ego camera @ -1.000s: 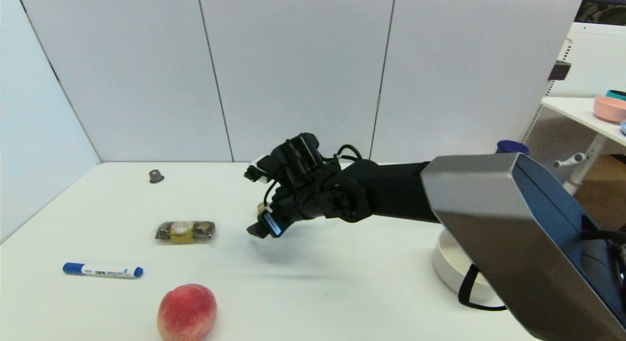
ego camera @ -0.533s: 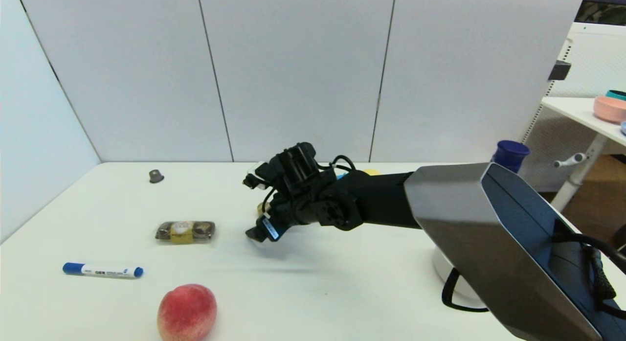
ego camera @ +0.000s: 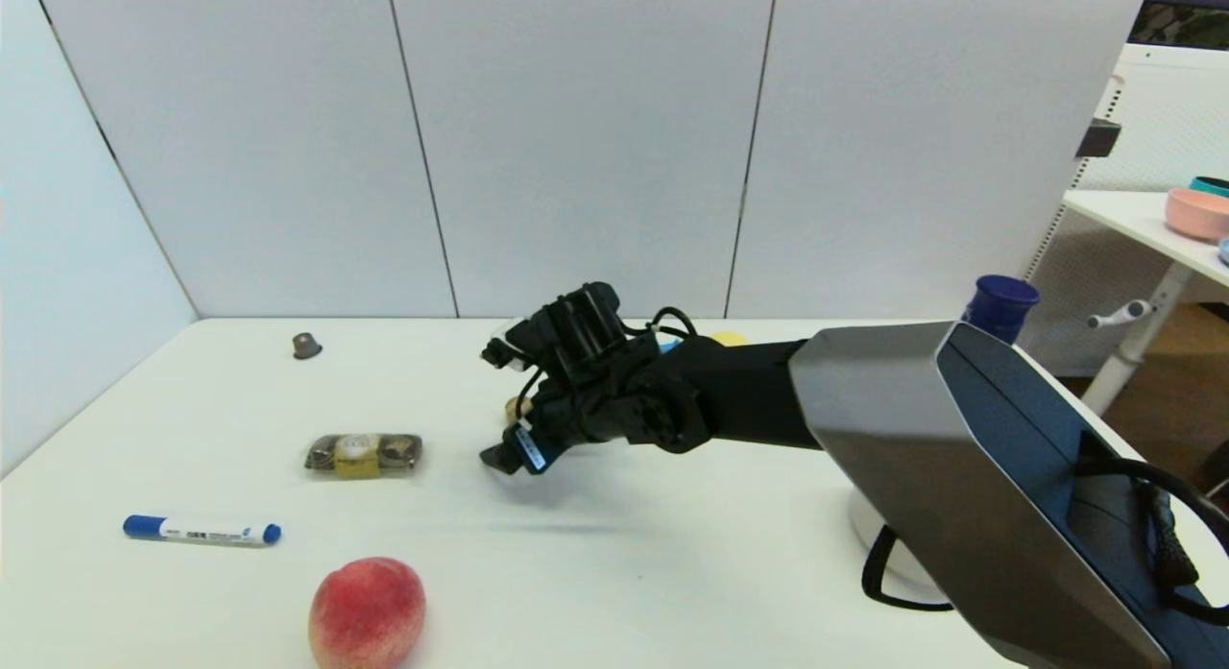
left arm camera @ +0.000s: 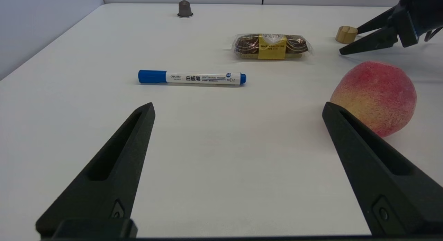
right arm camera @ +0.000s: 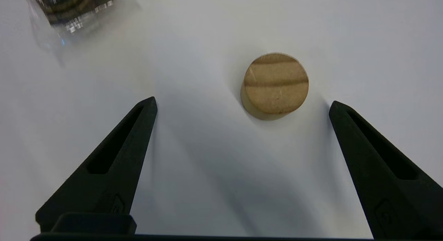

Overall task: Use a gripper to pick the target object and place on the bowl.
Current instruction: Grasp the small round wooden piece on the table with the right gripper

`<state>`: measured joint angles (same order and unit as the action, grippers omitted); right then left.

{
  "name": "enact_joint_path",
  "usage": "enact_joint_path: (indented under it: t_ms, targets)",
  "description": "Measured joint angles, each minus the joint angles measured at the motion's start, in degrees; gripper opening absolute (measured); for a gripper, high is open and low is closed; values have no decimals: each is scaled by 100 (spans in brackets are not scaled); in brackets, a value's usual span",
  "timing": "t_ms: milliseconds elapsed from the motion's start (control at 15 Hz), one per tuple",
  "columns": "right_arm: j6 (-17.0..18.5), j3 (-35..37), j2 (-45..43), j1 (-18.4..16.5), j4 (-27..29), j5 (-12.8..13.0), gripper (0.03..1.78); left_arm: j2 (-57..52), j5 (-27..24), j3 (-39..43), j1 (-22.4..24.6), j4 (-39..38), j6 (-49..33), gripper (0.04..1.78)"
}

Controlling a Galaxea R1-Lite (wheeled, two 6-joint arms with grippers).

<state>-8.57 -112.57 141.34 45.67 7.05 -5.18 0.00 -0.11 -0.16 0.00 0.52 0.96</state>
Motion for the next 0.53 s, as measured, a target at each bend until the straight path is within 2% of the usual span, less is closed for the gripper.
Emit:
enact_joint_path:
  t_ms: [333,533]
  targets:
    - [277,-22,-22,-16,2,-11,171,0,-2,-2,0,0,2,171]
    - [297,-16,-33,-16,15,-5,171,0,-2,-2,0,0,0,171]
